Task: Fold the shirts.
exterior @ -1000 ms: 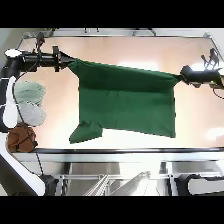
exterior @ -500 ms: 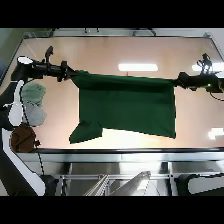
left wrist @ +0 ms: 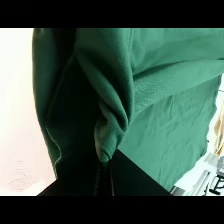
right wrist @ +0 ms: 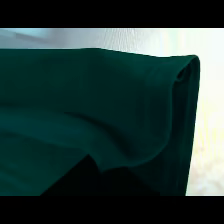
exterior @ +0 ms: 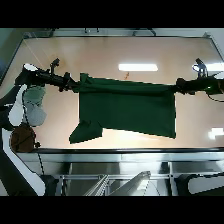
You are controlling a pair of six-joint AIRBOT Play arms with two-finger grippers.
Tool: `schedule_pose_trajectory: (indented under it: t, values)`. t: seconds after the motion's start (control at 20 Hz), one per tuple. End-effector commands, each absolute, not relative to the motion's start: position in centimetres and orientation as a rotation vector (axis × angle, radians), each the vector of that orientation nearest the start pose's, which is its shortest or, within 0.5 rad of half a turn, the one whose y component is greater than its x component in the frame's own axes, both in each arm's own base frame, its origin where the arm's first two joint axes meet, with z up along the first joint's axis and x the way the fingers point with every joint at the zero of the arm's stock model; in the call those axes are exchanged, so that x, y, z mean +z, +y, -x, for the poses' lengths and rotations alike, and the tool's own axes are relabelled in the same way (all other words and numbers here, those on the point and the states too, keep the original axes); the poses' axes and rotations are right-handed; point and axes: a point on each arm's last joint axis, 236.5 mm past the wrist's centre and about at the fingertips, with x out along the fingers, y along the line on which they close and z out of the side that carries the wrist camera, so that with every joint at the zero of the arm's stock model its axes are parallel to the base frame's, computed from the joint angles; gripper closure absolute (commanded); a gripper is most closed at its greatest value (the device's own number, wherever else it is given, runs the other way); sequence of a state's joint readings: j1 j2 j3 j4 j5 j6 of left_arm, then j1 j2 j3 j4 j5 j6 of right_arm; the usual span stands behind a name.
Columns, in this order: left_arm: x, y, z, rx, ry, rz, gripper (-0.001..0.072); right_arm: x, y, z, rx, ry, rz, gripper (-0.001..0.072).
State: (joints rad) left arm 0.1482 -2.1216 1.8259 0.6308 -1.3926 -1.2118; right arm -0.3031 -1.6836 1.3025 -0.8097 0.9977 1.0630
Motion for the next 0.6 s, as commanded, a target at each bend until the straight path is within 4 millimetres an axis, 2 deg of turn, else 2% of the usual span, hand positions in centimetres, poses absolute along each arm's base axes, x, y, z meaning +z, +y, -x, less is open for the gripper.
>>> schedule_pose_trajectory:
  t: [0.0,0.55]
  values:
    - [-7.05,-11.31,-51.47,-0.681,1.343,0.715,0.0701,-5.79,-0.49,-47.91,0.303,1.119,-0.523,0.0698]
    - [-7.04,-11.29,-51.45,-0.681,1.344,0.716,0.0701,-6.08,-0.31,-47.73,0.308,1.131,-0.528,0.0698]
